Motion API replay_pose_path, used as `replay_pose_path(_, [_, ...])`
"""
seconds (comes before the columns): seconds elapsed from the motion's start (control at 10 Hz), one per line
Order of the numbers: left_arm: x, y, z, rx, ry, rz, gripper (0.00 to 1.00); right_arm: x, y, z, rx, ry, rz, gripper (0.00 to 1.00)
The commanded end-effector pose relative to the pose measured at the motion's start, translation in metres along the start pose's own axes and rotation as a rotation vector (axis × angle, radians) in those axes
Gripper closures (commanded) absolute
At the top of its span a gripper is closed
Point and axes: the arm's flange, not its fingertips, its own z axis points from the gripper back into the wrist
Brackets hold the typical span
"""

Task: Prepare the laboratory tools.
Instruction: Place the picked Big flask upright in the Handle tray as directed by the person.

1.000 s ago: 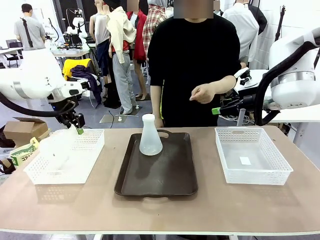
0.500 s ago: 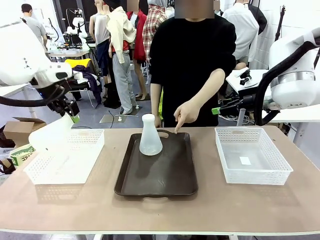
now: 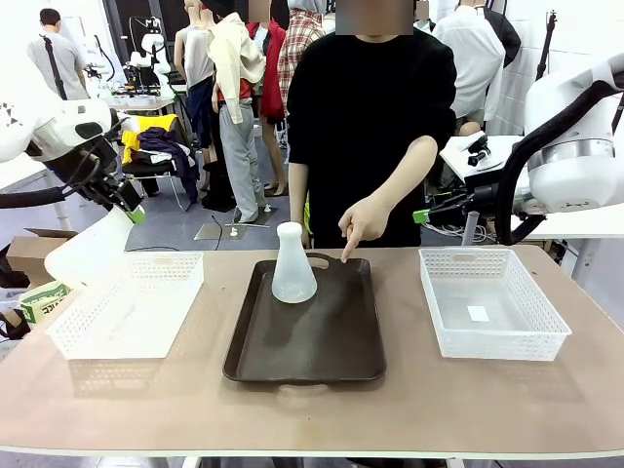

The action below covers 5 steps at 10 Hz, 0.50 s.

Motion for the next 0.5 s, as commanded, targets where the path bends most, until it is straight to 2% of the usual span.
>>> replay_pose_path(0.0, [0.008,-0.008,0.003,-0.007,0.005,-0.019,1.00,-0.001,0.000,0.001,0.004,0.010,-0.006,0.00])
replay_pose_path(0.2, [0.001,-0.003,0.000,-0.003,0.001,-0.007,1.00,-0.001,0.000,0.001,0.004,0.010,-0.006,0.00])
replay_pose_path(0.3, [0.008,-0.024,0.000,-0.135,-0.099,-0.144,1.00,-0.001,0.000,0.001,0.004,0.010,-0.006,0.00])
replay_pose_path(0.4, [0.012,-0.045,0.006,-0.186,-0.202,-0.226,1.00,-0.001,0.000,0.001,0.004,0.010,-0.006,0.00])
